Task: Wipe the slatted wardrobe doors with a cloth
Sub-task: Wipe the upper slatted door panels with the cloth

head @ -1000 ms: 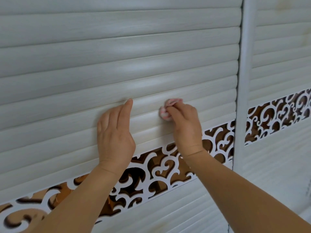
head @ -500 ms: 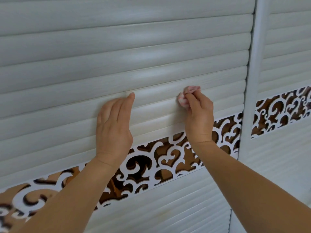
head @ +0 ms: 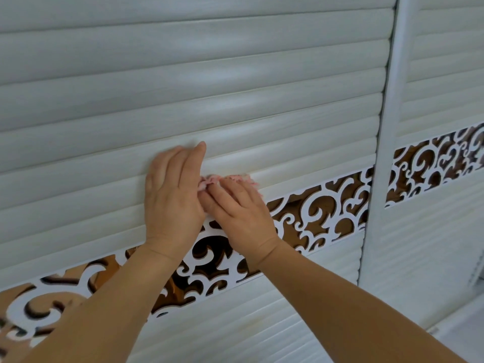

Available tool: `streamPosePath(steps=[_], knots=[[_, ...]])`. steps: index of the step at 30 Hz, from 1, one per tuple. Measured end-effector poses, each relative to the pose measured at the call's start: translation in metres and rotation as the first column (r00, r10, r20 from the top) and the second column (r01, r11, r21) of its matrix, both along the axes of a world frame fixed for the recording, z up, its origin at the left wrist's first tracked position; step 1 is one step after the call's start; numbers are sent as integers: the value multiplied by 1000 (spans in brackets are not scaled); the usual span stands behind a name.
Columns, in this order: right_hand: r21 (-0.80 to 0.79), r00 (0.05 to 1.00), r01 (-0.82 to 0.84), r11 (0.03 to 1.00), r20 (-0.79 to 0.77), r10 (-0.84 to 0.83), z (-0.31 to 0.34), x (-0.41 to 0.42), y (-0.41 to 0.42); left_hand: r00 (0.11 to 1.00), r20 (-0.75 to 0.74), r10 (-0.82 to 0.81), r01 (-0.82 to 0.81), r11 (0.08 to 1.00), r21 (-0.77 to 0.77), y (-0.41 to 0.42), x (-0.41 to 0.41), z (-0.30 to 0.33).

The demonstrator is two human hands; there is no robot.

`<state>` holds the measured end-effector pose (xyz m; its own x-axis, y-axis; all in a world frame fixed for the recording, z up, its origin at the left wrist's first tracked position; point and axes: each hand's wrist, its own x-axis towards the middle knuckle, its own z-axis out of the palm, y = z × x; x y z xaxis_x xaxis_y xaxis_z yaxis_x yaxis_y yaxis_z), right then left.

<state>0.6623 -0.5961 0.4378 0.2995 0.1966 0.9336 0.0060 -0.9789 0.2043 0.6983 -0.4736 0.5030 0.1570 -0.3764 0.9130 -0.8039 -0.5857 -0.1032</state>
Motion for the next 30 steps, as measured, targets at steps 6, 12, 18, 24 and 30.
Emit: streamPosePath(steps=[6, 12, 18, 24, 30], knots=[[105, 992, 127, 986, -34, -124, 7, -22, -51, 1000, 27, -3, 4, 999, -32, -6, 1, -8], [373, 974, 222, 901, -45, -221, 6, -42, -98, 1000, 2, -4, 4, 1000, -17, -1, 3, -9], [348, 991, 116, 930, 17, -130, 2, -22, -53, 997, -39, -66, 66, 998, 3, 9, 4, -9], [230, 998, -29, 973, 57, 16, 1, 6, 8, 996, -47, -73, 73, 997, -6, 24, 5, -8], [14, 998, -62, 998, 22, 61, 6, 10, 17, 995, -57, -80, 80, 997, -4, 29, 5, -11]])
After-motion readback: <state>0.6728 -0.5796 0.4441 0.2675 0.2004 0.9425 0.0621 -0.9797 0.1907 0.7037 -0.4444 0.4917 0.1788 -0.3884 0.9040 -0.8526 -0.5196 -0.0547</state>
